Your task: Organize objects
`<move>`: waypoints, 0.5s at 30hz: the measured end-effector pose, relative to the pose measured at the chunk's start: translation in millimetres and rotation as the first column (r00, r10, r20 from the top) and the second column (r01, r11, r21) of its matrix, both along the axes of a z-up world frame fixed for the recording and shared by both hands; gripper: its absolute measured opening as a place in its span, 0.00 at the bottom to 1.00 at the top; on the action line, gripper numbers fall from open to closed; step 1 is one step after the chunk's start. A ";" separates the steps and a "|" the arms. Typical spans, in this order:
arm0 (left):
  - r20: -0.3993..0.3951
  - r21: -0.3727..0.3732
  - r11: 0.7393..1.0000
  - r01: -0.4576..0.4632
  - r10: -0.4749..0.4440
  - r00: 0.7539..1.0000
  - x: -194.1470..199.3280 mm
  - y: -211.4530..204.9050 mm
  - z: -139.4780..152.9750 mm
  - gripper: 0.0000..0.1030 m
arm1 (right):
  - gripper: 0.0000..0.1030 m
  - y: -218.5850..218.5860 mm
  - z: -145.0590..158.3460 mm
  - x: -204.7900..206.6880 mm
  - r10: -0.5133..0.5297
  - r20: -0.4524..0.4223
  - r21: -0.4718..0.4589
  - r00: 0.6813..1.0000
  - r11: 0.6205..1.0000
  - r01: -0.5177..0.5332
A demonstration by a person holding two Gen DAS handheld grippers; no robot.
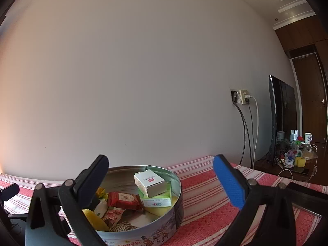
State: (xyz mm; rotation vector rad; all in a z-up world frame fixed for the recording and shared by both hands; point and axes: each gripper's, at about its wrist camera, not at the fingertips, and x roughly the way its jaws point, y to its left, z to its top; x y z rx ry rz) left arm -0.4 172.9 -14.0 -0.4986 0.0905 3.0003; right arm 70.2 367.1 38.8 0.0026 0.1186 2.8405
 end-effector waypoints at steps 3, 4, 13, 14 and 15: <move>0.000 0.004 1.000 -0.003 0.003 1.000 0.5 -0.6 0.4 0.99 | 1.00 -3.0 1.2 3.2 -0.002 -0.015 0.015 1.000 1.000 0.002; 0.000 0.005 1.000 -0.001 0.001 1.000 0.7 -0.3 0.3 0.99 | 1.00 -3.2 1.5 4.5 -0.008 -0.020 0.017 1.000 1.000 0.009; 0.004 0.016 1.000 0.006 -0.006 1.000 8.0 -6.2 1.3 0.99 | 1.00 -9.9 4.1 10.8 -0.012 -0.035 0.056 0.999 0.998 0.014; 0.003 0.019 1.000 0.004 -0.004 1.000 8.3 -6.7 1.4 0.99 | 1.00 -11.0 4.2 11.7 -0.011 -0.038 0.061 0.999 0.998 0.014; 0.005 0.020 1.000 0.002 -0.002 1.000 7.9 -6.5 1.3 0.99 | 1.00 -11.6 4.1 12.4 -0.010 -0.039 0.063 0.999 0.998 0.013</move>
